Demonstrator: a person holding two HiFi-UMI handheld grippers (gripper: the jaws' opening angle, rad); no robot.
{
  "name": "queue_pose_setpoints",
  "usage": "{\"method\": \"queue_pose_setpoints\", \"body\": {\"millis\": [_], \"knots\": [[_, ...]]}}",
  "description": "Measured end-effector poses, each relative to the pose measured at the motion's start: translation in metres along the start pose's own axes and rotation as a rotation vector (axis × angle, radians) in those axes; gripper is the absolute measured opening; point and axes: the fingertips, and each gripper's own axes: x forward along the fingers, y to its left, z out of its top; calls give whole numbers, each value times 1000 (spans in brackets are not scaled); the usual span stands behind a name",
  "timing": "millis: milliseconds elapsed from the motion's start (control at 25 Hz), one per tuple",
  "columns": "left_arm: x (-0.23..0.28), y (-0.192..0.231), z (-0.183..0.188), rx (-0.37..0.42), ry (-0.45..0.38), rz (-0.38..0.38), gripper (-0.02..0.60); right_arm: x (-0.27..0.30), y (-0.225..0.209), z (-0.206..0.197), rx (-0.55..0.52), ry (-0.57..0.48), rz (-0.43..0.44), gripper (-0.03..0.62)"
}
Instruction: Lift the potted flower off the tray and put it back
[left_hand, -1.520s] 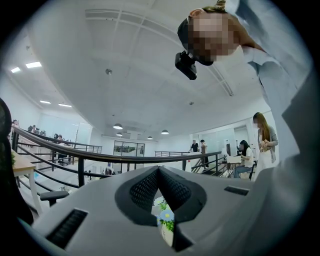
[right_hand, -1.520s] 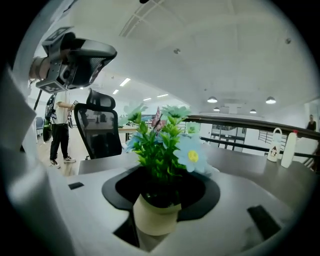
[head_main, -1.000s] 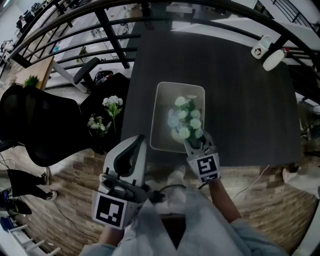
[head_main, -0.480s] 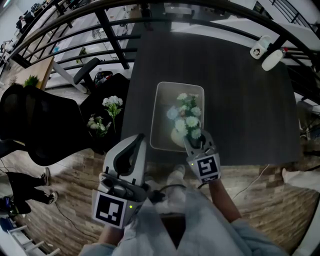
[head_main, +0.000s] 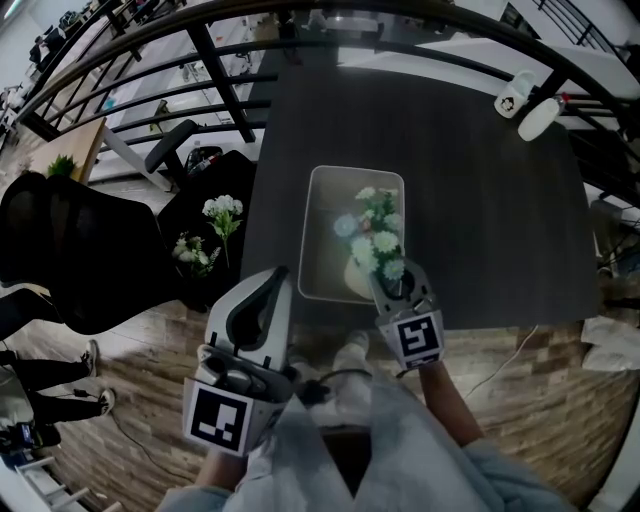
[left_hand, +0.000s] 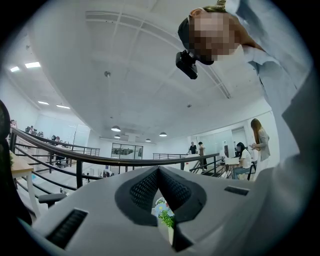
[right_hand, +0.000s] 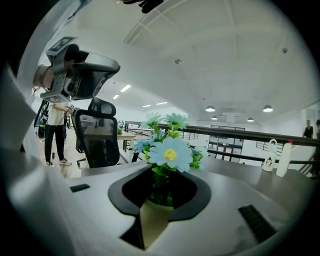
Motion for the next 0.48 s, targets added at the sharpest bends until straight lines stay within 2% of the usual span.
{"method": "queue_pose_setpoints", "body": {"millis": [480], "knots": [[1, -10, 9, 5, -27, -37, -2, -25, -8, 34, -17, -75, -57, 87]]}}
